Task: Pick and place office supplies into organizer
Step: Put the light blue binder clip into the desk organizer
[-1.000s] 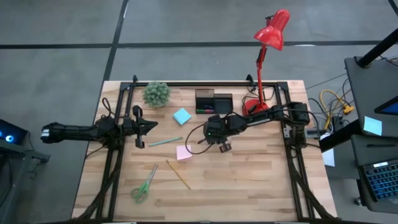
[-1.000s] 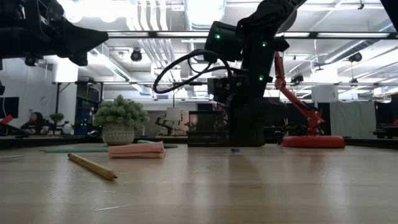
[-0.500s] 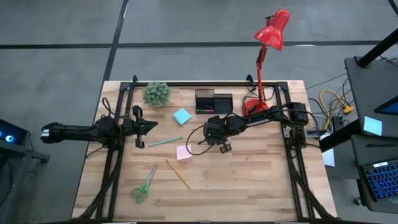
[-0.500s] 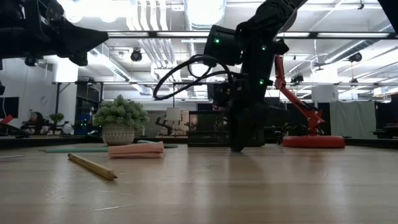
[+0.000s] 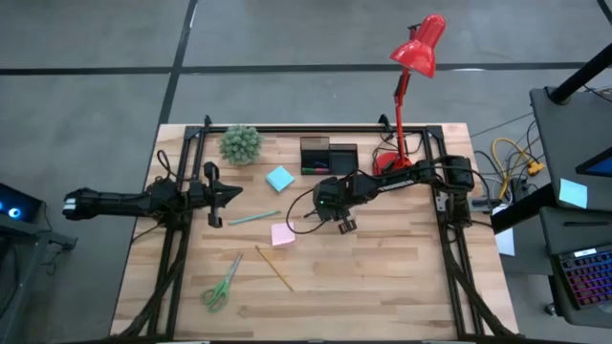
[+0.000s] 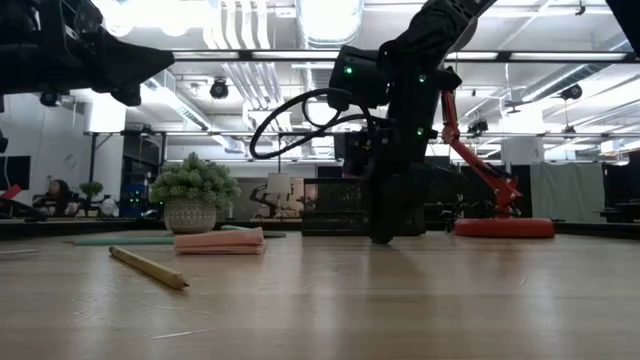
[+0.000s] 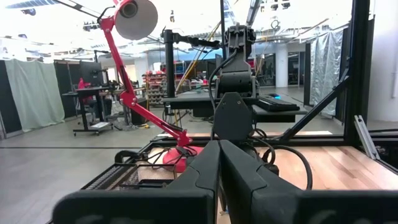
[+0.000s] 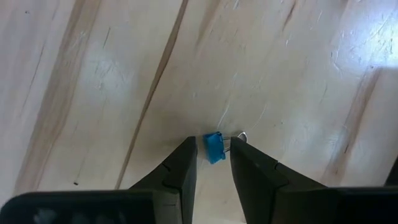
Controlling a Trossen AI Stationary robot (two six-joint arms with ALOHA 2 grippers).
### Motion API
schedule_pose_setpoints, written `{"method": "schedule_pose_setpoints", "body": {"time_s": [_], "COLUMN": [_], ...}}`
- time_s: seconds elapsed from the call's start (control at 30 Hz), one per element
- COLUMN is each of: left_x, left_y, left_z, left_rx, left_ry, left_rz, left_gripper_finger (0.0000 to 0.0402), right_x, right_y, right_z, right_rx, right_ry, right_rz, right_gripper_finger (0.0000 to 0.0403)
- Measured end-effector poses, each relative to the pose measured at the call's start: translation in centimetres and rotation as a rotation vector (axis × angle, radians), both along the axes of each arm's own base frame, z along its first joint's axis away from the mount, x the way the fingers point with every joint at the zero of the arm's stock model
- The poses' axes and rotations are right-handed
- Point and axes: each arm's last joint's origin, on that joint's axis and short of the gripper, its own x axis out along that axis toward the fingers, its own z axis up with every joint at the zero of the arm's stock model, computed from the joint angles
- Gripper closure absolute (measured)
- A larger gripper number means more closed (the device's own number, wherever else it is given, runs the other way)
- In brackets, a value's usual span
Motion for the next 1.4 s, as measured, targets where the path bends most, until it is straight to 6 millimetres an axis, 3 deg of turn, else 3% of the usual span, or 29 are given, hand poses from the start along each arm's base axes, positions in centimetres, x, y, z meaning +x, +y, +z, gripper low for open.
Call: {"method": "schedule_pose_setpoints", "body": {"time_s": [0.93, 1.4], "left_x": [0.0, 0.0], "left_y": [0.0, 0.0], "left_z": [-0.01, 0.0], "left_rx": [0.0, 0.0], "left_ry": [0.0, 0.0], "left_rz": [0.0, 0.0], "left_gripper_finger": [0.0402, 0.0402], "right_x": [-0.07, -0.3], "right_y": [-0.05, -0.04], "right_z": [-0.02, 0.24], "right_rx": [0.003, 0.009], "right_ry": [0.004, 0.01], "right_rz": [-0.024, -0.061], "right_gripper_finger": [0.0392, 0.0395]}}
